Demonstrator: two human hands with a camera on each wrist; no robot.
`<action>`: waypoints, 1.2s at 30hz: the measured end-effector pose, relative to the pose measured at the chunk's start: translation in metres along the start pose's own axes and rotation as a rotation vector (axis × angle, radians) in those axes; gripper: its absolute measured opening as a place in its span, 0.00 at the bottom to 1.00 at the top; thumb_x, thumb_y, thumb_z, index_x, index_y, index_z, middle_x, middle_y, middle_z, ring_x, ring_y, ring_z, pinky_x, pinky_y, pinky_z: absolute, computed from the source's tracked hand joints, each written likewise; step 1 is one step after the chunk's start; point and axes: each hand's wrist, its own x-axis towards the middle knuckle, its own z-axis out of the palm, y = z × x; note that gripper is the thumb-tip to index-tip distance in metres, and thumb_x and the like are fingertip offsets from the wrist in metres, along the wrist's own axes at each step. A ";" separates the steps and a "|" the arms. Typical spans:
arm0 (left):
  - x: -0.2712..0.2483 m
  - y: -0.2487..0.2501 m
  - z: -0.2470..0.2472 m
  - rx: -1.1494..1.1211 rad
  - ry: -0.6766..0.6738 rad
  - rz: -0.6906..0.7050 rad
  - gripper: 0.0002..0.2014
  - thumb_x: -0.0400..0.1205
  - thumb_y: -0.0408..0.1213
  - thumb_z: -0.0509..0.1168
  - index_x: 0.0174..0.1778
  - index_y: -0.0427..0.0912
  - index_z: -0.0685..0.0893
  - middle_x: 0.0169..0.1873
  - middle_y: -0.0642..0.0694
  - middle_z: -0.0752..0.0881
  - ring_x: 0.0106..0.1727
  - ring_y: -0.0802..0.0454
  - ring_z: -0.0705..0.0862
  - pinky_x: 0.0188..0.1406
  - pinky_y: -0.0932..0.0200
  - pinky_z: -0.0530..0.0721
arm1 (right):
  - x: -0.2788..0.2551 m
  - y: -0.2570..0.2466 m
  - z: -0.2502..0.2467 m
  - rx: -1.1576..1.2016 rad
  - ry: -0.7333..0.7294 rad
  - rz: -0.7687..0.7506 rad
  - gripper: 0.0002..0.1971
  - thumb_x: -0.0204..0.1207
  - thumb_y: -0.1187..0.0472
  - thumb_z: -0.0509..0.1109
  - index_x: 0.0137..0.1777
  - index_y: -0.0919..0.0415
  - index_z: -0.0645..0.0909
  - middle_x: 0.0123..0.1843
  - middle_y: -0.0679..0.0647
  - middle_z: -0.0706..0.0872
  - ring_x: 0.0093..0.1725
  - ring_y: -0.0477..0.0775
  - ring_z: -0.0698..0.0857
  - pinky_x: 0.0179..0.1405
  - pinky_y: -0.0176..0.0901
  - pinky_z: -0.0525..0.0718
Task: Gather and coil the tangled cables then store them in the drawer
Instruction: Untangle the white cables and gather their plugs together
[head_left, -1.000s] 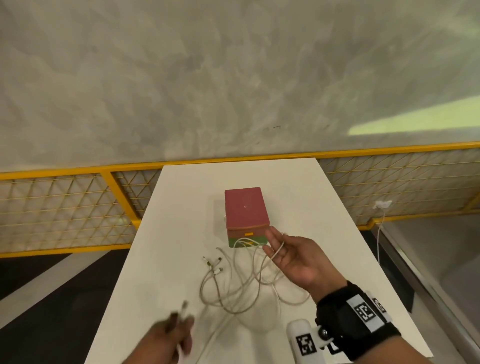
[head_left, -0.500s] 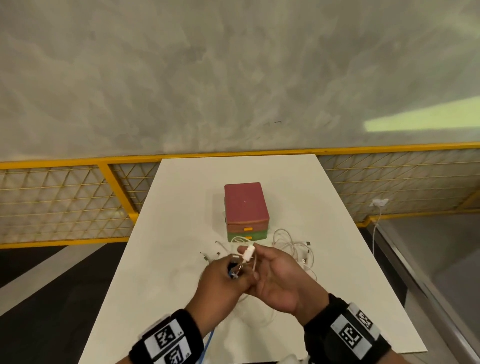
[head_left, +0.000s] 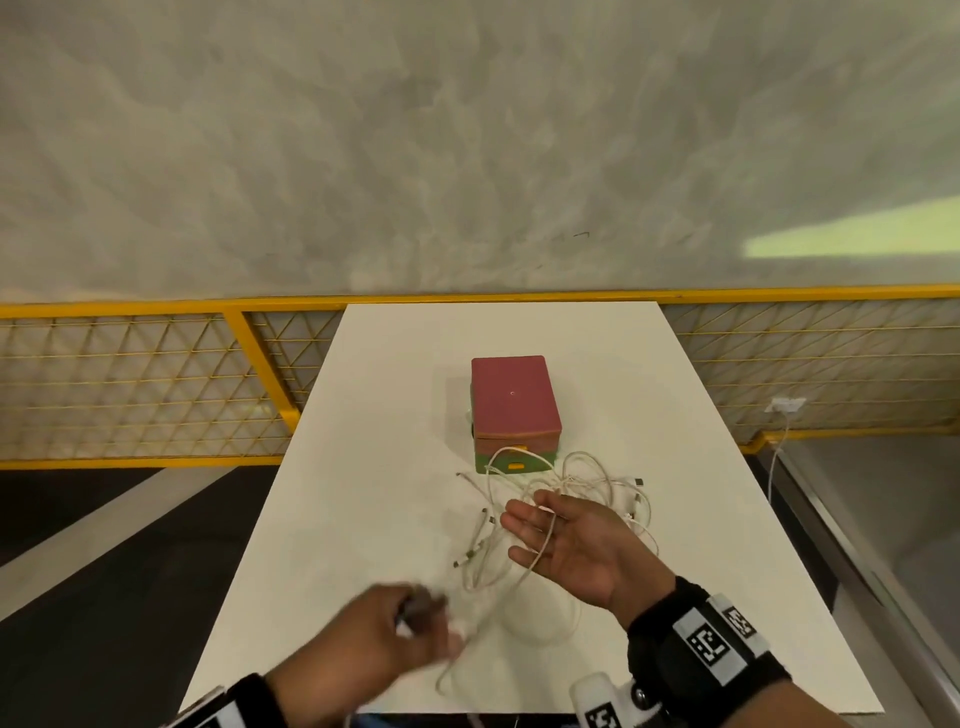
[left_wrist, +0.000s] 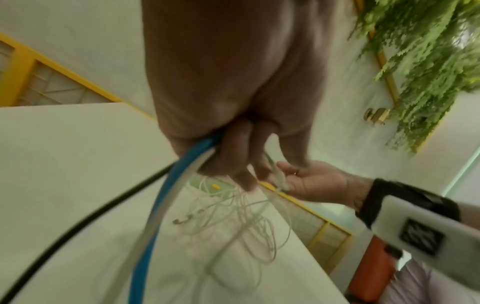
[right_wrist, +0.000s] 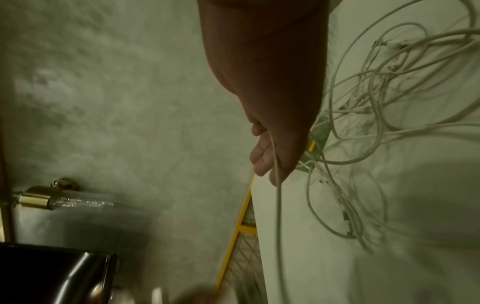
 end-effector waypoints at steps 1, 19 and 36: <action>0.007 -0.005 0.001 -0.080 0.148 0.018 0.23 0.60 0.55 0.81 0.35 0.39 0.88 0.28 0.56 0.87 0.32 0.65 0.82 0.43 0.56 0.79 | -0.001 0.005 0.001 -0.020 -0.011 0.006 0.08 0.86 0.62 0.59 0.49 0.60 0.79 0.58 0.65 0.90 0.58 0.63 0.87 0.56 0.61 0.81; 0.042 0.016 0.050 -0.096 -0.164 0.033 0.04 0.71 0.37 0.73 0.30 0.47 0.89 0.28 0.58 0.87 0.33 0.64 0.82 0.38 0.70 0.75 | 0.001 0.009 0.002 0.012 -0.023 0.023 0.07 0.85 0.61 0.58 0.53 0.61 0.78 0.54 0.64 0.92 0.55 0.61 0.89 0.47 0.55 0.85; 0.035 0.014 -0.015 -0.652 0.215 -0.016 0.12 0.86 0.35 0.61 0.52 0.31 0.88 0.25 0.48 0.58 0.21 0.54 0.56 0.20 0.61 0.57 | -0.036 0.042 -0.029 -1.658 -0.200 -0.023 0.14 0.79 0.53 0.62 0.55 0.60 0.83 0.55 0.55 0.88 0.50 0.48 0.82 0.51 0.43 0.80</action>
